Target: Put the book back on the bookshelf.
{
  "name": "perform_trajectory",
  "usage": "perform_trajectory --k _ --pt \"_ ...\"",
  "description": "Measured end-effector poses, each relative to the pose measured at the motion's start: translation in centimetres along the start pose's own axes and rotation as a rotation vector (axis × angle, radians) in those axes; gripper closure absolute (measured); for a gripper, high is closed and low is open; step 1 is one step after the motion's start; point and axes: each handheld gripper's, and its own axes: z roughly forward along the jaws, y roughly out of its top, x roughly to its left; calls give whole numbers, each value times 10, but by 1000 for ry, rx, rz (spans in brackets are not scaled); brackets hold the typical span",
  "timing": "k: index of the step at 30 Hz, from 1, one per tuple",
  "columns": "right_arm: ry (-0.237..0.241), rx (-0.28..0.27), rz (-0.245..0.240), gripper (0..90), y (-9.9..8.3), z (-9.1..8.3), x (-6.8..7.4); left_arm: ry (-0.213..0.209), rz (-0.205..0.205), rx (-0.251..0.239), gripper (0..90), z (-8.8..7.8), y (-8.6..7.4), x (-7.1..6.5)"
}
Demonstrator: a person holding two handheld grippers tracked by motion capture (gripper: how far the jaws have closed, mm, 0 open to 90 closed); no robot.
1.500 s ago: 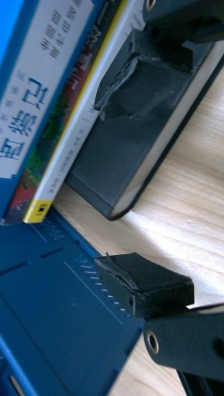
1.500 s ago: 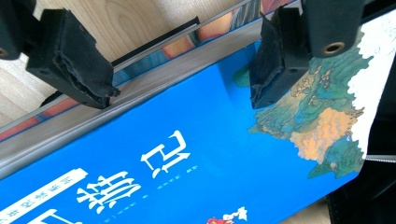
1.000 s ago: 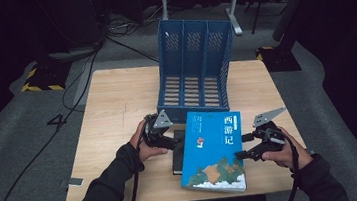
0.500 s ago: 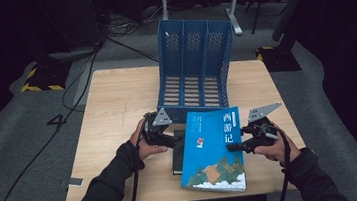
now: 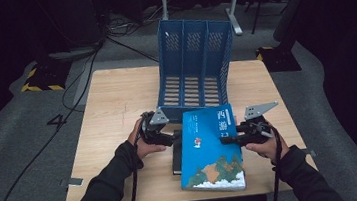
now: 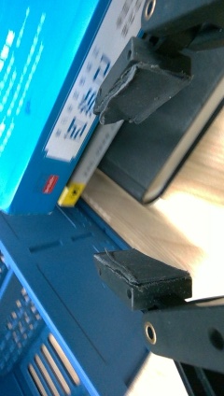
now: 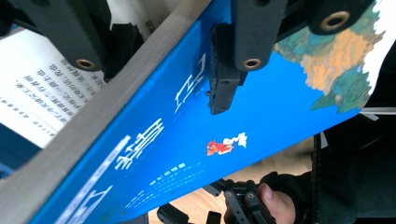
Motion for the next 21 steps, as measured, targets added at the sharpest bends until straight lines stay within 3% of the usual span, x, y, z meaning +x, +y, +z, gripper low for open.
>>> perform_trajectory --k 7,9,11,18,19,21 --pt "-5 -26 -17 652 7 14 -1 16 -25 51 259 4 -11 11" --pt "-6 -33 -22 655 9 17 -1 4 -24 55 258 5 -11 11" --pt "-10 -37 -30 657 10 20 -1 25 -7 68 270 8 -11 8" --pt "-1 -52 -48 658 10 21 -2 39 -45 18 363 6 -13 15" --pt "0 -62 -57 659 11 22 -1 36 -36 8 434 5 -11 16" --pt "2 -74 -71 660 12 20 0 16 -36 -15 489 4 -10 16"
